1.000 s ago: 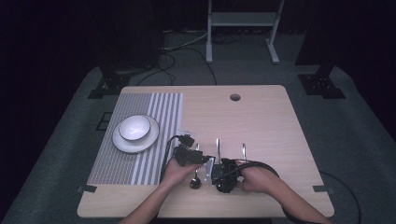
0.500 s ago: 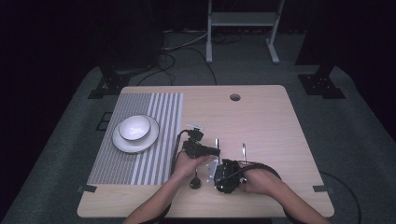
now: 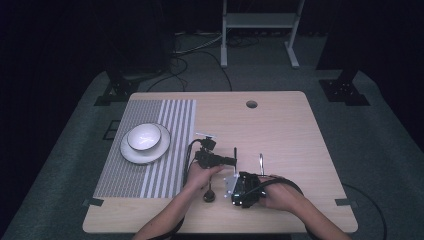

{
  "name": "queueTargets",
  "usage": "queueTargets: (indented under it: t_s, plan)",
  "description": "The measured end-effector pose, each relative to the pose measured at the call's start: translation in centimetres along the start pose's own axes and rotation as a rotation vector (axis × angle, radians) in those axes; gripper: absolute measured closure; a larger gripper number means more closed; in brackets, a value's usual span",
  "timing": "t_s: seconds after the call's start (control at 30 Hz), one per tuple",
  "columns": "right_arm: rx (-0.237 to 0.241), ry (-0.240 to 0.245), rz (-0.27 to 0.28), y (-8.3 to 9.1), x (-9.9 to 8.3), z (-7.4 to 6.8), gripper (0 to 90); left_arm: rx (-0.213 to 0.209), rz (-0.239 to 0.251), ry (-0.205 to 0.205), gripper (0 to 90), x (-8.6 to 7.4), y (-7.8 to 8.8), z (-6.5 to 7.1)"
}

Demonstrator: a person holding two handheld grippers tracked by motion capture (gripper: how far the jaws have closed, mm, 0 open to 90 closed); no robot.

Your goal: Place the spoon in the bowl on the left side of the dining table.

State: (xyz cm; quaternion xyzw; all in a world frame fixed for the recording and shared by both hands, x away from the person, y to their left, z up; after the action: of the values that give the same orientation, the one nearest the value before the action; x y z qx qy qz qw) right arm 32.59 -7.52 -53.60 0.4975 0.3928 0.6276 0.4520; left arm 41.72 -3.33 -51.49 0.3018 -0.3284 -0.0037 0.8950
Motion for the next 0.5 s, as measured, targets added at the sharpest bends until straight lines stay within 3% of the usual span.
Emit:
queueTargets:
  t_s: [0.2,0.3,0.33,0.43,0.5]
  plan:
    - [-0.023,0.018,0.001,0.1,-0.2,-0.2,42.1,-0.045,0.029,0.018,86.9,0.3,0.2,0.5]
    - [-0.019,-0.009,0.012,0.3,-0.4,-0.2,39.6,-0.067,0.048,0.019,89.1,0.7,0.7,1.1]
    - [-0.026,-0.015,0.023,0.5,-0.5,-0.1,39.0,-0.058,0.055,0.0,89.8,0.9,0.9,1.4]
    - [-0.017,-0.089,0.115,1.9,-0.9,0.4,37.4,-0.053,0.063,-0.032,90.0,1.3,1.3,2.2]
    - [-0.019,-0.13,0.144,2.8,-1.4,0.8,36.8,-0.039,0.063,-0.055,89.9,1.4,1.5,2.5]
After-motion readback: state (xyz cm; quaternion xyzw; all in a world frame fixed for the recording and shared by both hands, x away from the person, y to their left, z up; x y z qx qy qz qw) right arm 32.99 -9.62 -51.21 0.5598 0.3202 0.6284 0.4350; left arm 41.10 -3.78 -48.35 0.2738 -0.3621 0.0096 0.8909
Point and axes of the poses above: each handheld gripper's, and its own axes: y roughly backward along the jaws, x roughly out of its top, z roughly to its right, the point moved 10 cm from there along -y, roughly forward along the jaws, and after that the axes turned 7 degrees about x, right-handed, at the moved point
